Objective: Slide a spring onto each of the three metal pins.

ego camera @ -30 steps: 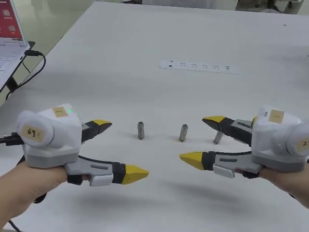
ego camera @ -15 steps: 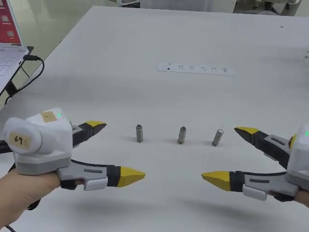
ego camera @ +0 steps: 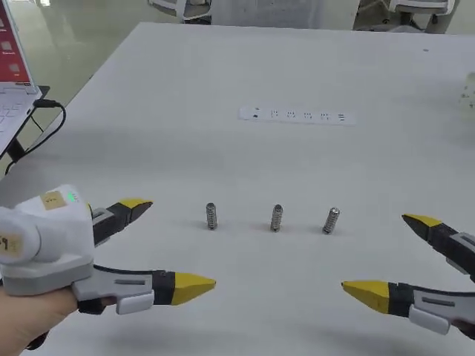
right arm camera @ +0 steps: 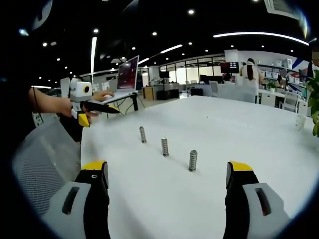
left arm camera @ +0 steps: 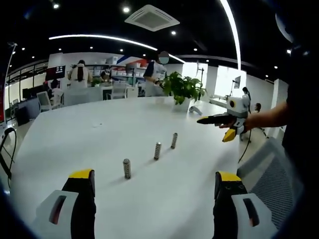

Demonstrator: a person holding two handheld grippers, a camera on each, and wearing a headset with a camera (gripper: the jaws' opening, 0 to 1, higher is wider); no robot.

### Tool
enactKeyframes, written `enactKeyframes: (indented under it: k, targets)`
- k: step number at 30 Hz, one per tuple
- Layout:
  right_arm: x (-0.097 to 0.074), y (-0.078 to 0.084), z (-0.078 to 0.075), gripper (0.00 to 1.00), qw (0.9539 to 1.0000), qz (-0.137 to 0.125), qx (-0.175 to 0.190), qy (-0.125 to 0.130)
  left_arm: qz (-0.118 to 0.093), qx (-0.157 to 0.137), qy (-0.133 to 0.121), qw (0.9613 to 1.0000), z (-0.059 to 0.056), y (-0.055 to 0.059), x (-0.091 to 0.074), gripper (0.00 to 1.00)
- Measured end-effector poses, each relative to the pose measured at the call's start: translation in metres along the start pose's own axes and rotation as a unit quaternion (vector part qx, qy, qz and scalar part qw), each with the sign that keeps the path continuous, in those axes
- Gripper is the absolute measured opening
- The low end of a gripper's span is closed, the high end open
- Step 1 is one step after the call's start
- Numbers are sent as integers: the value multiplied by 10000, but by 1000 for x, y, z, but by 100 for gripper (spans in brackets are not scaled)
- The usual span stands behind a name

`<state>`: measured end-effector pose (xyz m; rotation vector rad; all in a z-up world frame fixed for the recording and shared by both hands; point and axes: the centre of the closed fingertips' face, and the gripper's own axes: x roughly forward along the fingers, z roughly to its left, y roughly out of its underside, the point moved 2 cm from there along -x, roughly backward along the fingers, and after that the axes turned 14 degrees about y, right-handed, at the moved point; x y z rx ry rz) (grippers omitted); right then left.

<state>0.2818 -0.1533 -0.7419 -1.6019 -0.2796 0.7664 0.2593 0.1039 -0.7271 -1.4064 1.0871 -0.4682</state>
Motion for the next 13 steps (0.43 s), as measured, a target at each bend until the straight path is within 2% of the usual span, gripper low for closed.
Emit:
enactKeyframes:
  k: [3,7,13]
  targets:
    - [-4,1,-1,99,10000,-7,13,23,-99,-33,-38,9999,0,-1,-4,98]
    - [-6,0,-4,99,9999,-47,76,138,-49,-19,-59,10000,-1,2,-6,98]
    - [-6,-1,-3,99,9999,-37,27,135,-80,29,-82,9999,-2,-1,-4,98]
